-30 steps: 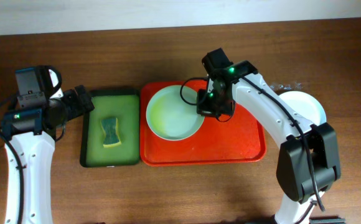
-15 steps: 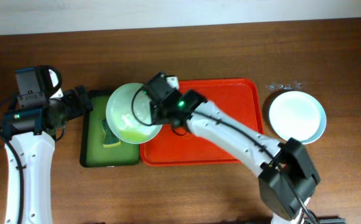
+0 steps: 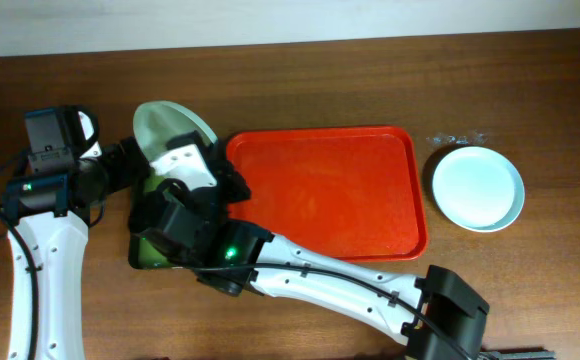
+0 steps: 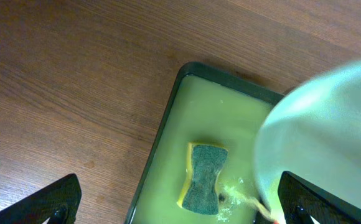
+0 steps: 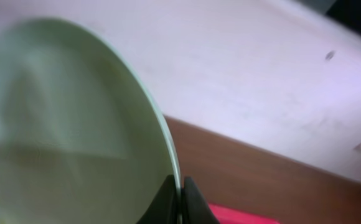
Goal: Clean dirty plates on tray and stack at the side
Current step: 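Lift the pale green plate with right gripper and tilt it over the green tray, then carry the pale green plate right and stack it onto the plate stack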
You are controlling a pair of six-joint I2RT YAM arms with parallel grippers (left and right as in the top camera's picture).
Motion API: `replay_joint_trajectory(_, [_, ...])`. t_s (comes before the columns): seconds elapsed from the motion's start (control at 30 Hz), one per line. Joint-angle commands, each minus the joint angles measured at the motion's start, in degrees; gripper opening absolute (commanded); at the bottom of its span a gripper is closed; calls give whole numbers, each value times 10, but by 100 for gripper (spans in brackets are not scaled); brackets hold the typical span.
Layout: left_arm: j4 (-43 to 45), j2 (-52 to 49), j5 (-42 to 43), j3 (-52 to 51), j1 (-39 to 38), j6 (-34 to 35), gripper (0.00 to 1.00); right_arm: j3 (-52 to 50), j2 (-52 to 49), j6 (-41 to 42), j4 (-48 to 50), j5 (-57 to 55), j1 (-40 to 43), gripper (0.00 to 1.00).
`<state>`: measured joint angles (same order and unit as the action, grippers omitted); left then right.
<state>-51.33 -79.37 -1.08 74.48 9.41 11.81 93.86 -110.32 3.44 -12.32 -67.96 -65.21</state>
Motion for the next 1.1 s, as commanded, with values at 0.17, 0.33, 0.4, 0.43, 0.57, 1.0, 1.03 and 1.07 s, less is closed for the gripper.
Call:
replay_joint_trajectory(0.17, [0, 5, -4, 7, 3, 7, 99, 10, 4, -235, 174, -92, -16, 4])
replay_joint_trajectory(0.33, [0, 5, -4, 7, 3, 7, 99, 10, 4, -236, 173, -92, -16, 4])
replay_joint_trajectory(0.4, [0, 5, -4, 7, 3, 7, 99, 10, 4, -236, 173, -93, -15, 4])
replay_joint_trajectory(0.43, [0, 5, -4, 7, 3, 7, 99, 10, 3, -235, 173, -93, -15, 4])
replay_joint_trajectory(0.57, [0, 5, -4, 7, 3, 7, 99, 8, 3, -89, 97, -92, -7, 4])
replay_joint_trajectory(1.0, [0, 5, -4, 7, 3, 7, 99, 8, 38, 346, -282, 532, 262, 4])
replay_joint_trajectory(1.03, [0, 5, -4, 7, 3, 7, 99, 8, 57, 345, -308, 594, 320, 4])
replay_joint_trajectory(1.07, [0, 5, -4, 7, 3, 7, 99, 8, 66, 345, -328, 621, 354, 4])
